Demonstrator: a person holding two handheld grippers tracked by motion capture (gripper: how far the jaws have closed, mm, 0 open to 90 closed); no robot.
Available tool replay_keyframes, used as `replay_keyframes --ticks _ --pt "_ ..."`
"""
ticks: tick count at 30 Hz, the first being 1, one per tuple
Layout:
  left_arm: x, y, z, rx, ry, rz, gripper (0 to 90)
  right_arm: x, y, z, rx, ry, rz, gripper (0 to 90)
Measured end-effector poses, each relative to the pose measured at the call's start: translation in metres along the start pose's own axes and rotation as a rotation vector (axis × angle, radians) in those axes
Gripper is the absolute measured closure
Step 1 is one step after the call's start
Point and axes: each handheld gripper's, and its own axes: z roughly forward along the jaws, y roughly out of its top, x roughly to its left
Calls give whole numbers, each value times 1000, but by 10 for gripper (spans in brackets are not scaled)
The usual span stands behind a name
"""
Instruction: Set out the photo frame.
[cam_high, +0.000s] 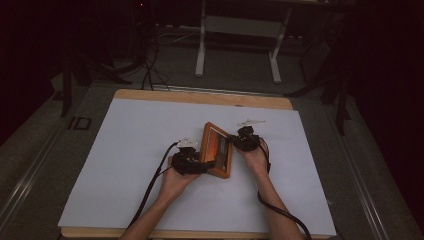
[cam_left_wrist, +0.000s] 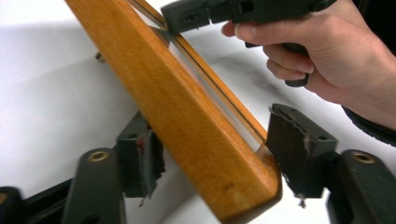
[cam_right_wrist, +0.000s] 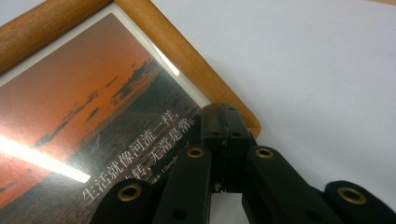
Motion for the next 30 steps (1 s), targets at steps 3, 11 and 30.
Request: replay_keyframes --ticks 3,11,30 --pt "-1 0 3 6 0 -16 397 0 0 0 -1 1 0 900" --pt "1 1 3 19 -25 -51 430 -1 0 0 -1 3 -5 900" --pt "6 3 4 35 -72 -93 493 -6 2 -4 3 -6 -24 900"
